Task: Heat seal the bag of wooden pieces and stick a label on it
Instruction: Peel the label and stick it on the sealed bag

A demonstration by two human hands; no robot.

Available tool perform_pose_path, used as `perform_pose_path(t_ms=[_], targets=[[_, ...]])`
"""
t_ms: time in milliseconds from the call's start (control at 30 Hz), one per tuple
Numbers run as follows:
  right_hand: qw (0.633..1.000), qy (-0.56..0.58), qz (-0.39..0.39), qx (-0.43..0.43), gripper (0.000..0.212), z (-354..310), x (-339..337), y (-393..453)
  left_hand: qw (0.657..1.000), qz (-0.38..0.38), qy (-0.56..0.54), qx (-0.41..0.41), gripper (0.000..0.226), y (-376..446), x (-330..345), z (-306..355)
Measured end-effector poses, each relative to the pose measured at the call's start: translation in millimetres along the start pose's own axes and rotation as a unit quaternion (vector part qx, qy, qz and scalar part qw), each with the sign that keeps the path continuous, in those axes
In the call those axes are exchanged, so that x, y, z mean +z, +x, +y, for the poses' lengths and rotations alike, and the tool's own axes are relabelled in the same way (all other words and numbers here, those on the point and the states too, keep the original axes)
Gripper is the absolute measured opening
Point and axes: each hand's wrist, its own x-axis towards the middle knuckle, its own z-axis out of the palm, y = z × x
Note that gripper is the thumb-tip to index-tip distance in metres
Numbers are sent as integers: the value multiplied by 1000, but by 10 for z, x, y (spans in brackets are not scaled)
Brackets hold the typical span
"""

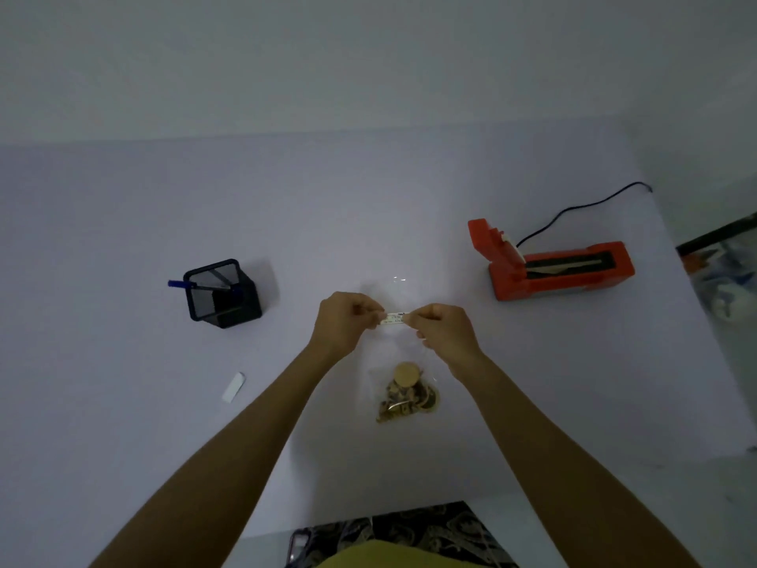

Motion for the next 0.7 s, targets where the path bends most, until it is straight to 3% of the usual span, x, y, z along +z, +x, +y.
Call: perform_pose_path(t_ms=[433,700], targets=[[984,-178,8,-28,16,303,147,418,989,-38,125,-63,15,279,376,-370],[978,-200,30,-52,14,364,188,435,985,-26,163,-46,19,329,465,-361]])
